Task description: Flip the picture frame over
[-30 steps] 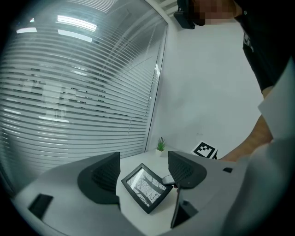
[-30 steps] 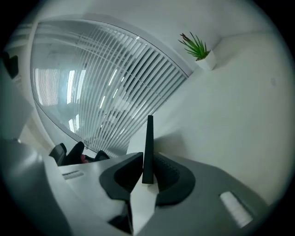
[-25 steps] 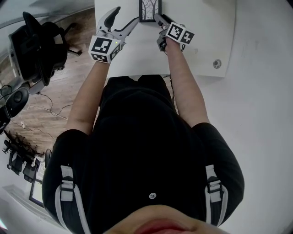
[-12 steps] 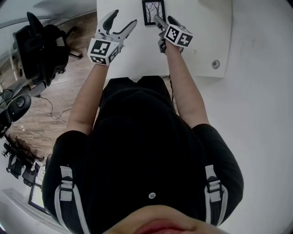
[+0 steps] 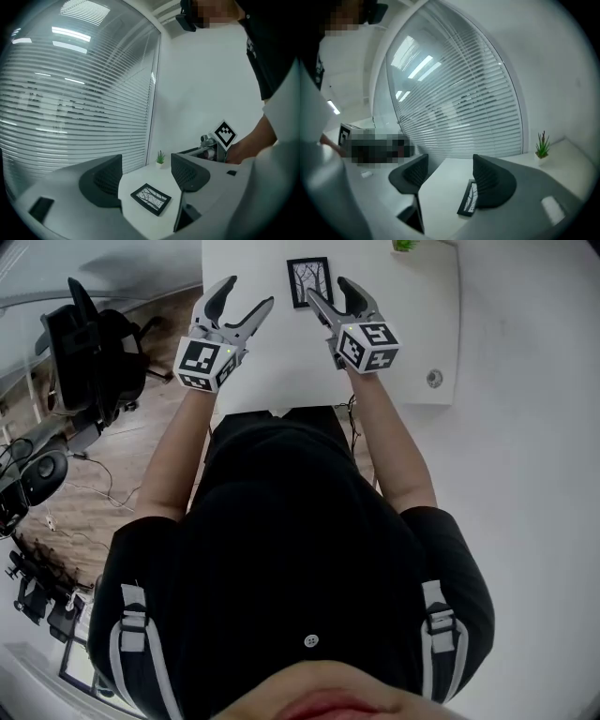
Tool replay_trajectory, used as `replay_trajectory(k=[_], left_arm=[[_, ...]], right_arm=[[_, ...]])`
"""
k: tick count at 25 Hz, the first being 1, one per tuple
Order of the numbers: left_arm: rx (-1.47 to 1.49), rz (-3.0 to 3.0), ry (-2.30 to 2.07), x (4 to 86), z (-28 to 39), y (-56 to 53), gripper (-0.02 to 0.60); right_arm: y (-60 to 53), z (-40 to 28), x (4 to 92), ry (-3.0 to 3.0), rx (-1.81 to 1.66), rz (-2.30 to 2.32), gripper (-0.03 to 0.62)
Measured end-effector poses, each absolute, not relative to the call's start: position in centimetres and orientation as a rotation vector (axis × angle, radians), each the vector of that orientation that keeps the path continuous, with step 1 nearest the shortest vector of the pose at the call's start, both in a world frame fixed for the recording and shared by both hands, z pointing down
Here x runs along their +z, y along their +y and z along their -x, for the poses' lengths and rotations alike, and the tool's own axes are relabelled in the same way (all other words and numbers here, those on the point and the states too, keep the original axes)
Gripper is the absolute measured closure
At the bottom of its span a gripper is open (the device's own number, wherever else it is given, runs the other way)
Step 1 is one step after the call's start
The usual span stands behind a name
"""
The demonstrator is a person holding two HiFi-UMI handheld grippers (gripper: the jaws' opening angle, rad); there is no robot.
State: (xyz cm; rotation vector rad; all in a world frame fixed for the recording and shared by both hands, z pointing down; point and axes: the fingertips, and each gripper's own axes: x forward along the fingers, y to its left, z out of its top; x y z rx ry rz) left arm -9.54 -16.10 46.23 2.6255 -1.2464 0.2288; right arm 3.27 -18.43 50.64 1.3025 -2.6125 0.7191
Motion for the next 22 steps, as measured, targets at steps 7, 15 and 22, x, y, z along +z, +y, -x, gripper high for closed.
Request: replay_trajectory(k=[7,15,22], left_arm=[[0.201,-2.704,-1.228,41.6,8.5,-15.1,0.281],[0.115,-2.803,-1.215,36.1,6.6,-14.0,0.391],[0.073,-2.855,-1.196,33.4,5.6,-13.0,0.553]], right_arm=[[-15.9,-1.9,42.8,-2.728,0.31,-1.219,0.332],[-13.9,-1.9,37.6,-2.815,0.151,-1.201,0.515],[-12.9,-2.0,34.2,-2.845,0.093,-1.187,0.585]])
